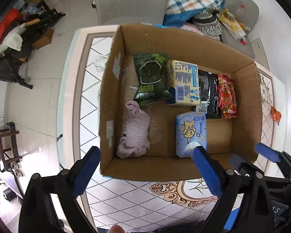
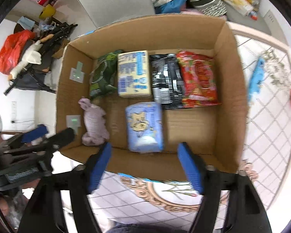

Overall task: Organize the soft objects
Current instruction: 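Lift both tools up out of the box, then reach to the orange snack bag and grasp it with the left tool, then carry the orange bag toward the box while the right tool grasps the blue tube pack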

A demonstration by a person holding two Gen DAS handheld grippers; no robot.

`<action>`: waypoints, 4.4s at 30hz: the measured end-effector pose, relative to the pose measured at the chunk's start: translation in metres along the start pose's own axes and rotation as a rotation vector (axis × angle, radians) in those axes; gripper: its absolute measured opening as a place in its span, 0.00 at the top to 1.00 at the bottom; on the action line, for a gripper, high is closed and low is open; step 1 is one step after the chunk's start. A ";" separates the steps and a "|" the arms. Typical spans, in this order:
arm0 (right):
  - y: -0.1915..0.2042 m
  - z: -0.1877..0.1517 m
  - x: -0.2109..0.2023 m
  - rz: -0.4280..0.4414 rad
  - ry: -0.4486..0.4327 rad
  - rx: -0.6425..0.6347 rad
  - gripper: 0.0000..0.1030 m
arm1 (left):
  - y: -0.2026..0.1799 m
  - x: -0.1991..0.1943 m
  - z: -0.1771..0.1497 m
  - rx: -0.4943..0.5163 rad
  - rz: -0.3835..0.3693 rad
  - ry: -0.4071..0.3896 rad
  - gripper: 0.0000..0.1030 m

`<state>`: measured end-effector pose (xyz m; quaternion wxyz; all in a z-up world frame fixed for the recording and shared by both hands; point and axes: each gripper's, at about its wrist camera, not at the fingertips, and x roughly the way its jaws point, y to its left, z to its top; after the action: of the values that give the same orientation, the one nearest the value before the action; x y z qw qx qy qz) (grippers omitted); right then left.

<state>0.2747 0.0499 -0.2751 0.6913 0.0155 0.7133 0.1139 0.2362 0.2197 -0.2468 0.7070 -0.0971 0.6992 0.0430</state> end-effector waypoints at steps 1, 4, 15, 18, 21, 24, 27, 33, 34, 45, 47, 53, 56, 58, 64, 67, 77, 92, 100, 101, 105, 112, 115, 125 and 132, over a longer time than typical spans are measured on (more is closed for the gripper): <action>-0.002 -0.003 -0.004 -0.024 -0.016 -0.009 0.06 | -0.001 -0.003 -0.001 -0.002 -0.001 -0.012 0.02; -0.005 -0.013 -0.017 -0.085 -0.056 -0.039 0.03 | -0.002 -0.016 -0.010 -0.014 -0.008 -0.053 0.01; -0.017 -0.057 -0.070 -0.103 -0.165 -0.049 0.03 | -0.020 -0.060 -0.057 0.014 0.030 -0.193 0.01; -0.020 -0.073 -0.085 -0.084 -0.198 -0.042 0.03 | -0.026 -0.075 -0.070 0.011 0.021 -0.228 0.01; -0.021 -0.087 -0.101 -0.081 -0.235 -0.049 0.03 | -0.034 -0.089 -0.077 0.026 0.021 -0.255 0.01; -0.023 -0.097 -0.113 -0.060 -0.250 -0.052 0.03 | -0.043 -0.102 -0.082 0.039 0.022 -0.283 0.01; -0.027 -0.103 -0.123 -0.039 -0.265 -0.051 0.03 | -0.055 -0.112 -0.084 0.056 0.033 -0.310 0.01; -0.062 -0.105 -0.131 0.016 -0.277 0.013 0.03 | -0.091 -0.111 -0.078 0.076 0.041 -0.321 0.01; -0.073 -0.105 -0.130 0.023 -0.272 0.037 0.03 | -0.099 -0.110 -0.076 0.088 0.043 -0.318 0.01; -0.297 -0.118 -0.099 -0.063 -0.202 0.470 0.03 | -0.312 -0.045 -0.034 0.466 0.045 -0.253 0.01; -0.344 -0.125 -0.087 -0.066 -0.180 0.558 0.03 | -0.362 -0.024 -0.026 0.563 0.065 -0.238 0.01; -0.461 -0.141 -0.045 -0.052 -0.114 0.733 0.03 | -0.503 0.057 -0.008 0.889 0.164 -0.170 0.01; -0.504 -0.140 -0.026 -0.053 -0.086 0.774 0.03 | -0.555 0.092 -0.003 1.035 0.201 -0.149 0.01; -0.526 -0.136 -0.018 -0.056 -0.080 0.790 0.03 | -0.589 0.118 0.001 1.120 0.218 -0.128 0.01; -0.571 -0.127 -0.007 -0.053 -0.079 0.813 0.03 | -0.651 0.181 0.003 1.323 0.297 -0.057 0.02; -0.582 -0.126 -0.005 -0.035 -0.079 0.825 0.03 | -0.666 0.197 0.006 1.345 0.274 -0.006 0.02; -0.595 -0.123 -0.005 -0.006 -0.088 0.838 0.03 | -0.652 0.220 0.025 1.139 0.233 0.163 0.49; -0.586 -0.119 -0.008 -0.004 -0.105 0.832 0.03 | -0.564 0.197 0.073 0.509 -0.135 0.412 0.38; -0.584 -0.115 -0.006 -0.082 -0.100 0.807 0.03 | -0.572 0.231 0.032 0.502 -0.118 0.480 0.40; -0.584 -0.115 -0.006 -0.094 -0.099 0.803 0.03 | -0.575 0.229 0.028 0.528 -0.114 0.447 0.41; -0.581 -0.116 -0.008 -0.112 -0.098 0.796 0.03 | -0.580 0.225 0.015 0.576 -0.085 0.390 0.57; -0.569 -0.117 -0.020 -0.115 -0.115 0.784 0.03 | -0.537 0.189 0.007 0.584 -0.072 0.248 0.60; -0.556 -0.112 -0.026 -0.105 -0.121 0.755 0.03 | -0.514 0.158 0.006 0.575 -0.110 0.176 0.60; -0.438 -0.046 -0.028 0.036 -0.118 0.532 0.03 | -0.374 0.046 0.033 0.355 -0.125 -0.055 0.60; -0.346 0.028 0.010 0.118 -0.058 0.442 0.11 | -0.286 0.039 0.066 0.174 -0.099 -0.111 0.60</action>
<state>0.3492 -0.2807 -0.3495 0.6836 0.2113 0.6986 -0.0053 0.3580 -0.0499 -0.2631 0.7516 -0.0673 0.6544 -0.0477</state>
